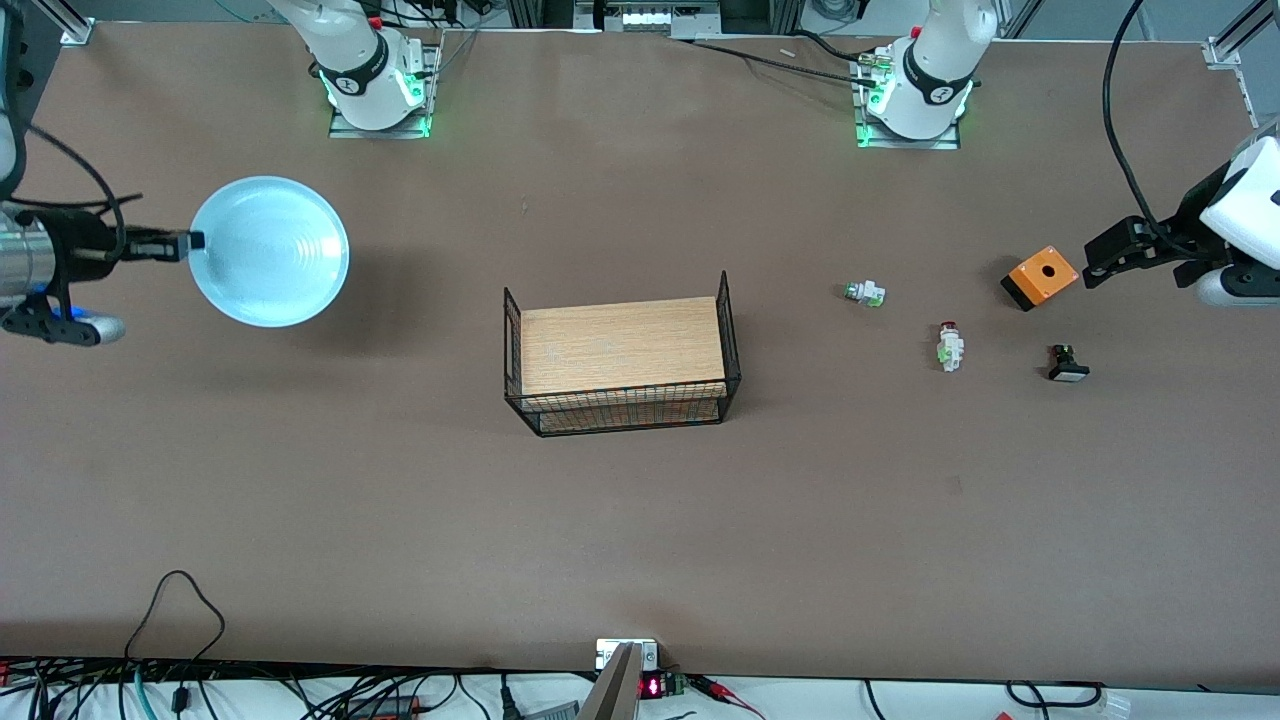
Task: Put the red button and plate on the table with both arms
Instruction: 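Carry the plate beside the basket and lower it with the right gripper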
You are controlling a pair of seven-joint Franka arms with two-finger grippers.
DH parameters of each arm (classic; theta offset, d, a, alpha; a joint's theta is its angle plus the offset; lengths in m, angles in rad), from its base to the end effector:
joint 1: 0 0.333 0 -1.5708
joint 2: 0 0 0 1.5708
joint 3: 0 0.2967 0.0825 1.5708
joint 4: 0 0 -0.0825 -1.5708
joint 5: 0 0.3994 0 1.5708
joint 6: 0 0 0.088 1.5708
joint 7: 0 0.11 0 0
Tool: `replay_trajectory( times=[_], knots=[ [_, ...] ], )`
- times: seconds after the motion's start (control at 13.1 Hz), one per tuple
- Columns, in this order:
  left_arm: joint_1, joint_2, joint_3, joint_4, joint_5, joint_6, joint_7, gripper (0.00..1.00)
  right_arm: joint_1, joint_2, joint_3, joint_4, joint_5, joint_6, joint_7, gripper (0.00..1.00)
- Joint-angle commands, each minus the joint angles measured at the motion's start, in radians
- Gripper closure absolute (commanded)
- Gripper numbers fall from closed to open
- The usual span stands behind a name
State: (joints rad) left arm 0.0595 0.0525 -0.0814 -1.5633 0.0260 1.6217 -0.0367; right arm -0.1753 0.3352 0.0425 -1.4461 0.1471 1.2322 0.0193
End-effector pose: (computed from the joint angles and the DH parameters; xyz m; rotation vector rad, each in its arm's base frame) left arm 0.5892 -0.0090 0.5801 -3.1200 -0.0213 -0.0105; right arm 0.5982 -0.0633 0.4453 -2.8366 0.1999 0.7857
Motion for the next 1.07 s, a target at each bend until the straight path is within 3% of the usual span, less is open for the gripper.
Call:
replay_trajectory(
  times=[0.0,0.53,0.99],
  knots=[
    [0.008,0.001,0.0,0.005,-0.023,-0.019,-0.005,0.0,-0.044,0.062,0.02,0.004,-0.006,0.074,-0.099,1.0],
    [0.008,0.001,0.002,0.006,-0.023,-0.028,-0.006,0.0,-0.116,0.31,0.022,0.004,0.057,0.401,-0.409,1.0],
    [0.008,0.003,0.005,0.006,-0.023,-0.031,-0.006,0.0,-0.118,0.401,0.023,0.003,0.06,0.556,-0.478,1.0]
  ],
)
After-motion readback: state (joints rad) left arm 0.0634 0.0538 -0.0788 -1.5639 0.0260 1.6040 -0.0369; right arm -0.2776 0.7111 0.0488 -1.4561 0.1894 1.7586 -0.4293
